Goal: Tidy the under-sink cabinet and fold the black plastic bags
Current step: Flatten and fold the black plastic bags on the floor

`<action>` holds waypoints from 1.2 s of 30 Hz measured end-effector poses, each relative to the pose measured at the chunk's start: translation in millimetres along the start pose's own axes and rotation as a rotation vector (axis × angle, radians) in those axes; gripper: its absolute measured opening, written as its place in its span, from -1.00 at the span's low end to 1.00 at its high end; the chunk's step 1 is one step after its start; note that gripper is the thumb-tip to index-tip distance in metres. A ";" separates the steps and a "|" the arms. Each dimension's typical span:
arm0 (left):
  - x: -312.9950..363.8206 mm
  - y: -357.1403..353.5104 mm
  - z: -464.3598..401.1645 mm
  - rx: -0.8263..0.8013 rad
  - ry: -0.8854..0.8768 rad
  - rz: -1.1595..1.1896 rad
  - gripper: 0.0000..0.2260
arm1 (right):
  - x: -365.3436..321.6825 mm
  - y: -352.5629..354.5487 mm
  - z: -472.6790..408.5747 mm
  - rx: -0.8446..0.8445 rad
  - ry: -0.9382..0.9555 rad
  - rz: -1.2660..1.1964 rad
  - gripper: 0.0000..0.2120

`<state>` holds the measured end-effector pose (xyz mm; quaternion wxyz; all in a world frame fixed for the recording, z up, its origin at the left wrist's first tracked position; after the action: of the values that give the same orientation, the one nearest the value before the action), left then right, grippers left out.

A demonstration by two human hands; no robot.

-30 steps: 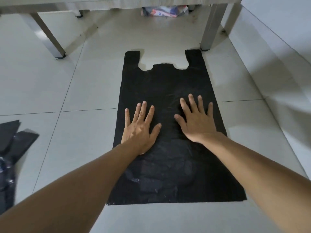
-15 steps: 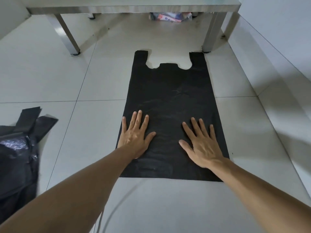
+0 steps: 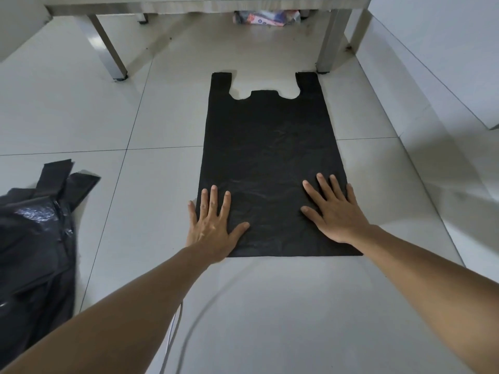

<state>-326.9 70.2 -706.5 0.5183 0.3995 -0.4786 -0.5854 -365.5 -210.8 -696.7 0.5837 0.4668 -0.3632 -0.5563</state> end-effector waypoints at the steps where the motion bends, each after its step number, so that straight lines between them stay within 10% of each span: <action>1: -0.7 -0.5 1.0 -0.013 0.005 -0.004 -0.21 | -0.5 0.7 0.3 -0.005 0.002 0.000 -0.35; 19: -30.9 143.0 -9.0 -0.456 0.109 0.115 -0.27 | -66.5 141.4 -37.0 -0.140 0.032 -0.148 -0.38; 25: -115.6 219.8 -0.5 -0.518 0.214 0.017 -0.60 | -157.1 207.4 -59.2 -0.164 0.144 -0.094 -0.44; 36: -277.8 181.1 69.1 -0.438 0.424 -0.132 -0.53 | -346.1 191.1 -81.0 -0.188 0.475 -0.028 -0.53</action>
<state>-313.0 354.3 -522.6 0.6412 0.4216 -0.1954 -0.6107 -270.3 132.3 -506.6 0.6857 0.5330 -0.1560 -0.4706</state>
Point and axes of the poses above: each hand's wrist, its own z-axis away from the middle knuckle, its own y-axis out of the back of the hand, x = y × z, the point moved 4 cm from there along -z, towards the middle knuckle, and after that the axes turned 12 degrees about y, right-handed, at the moved point
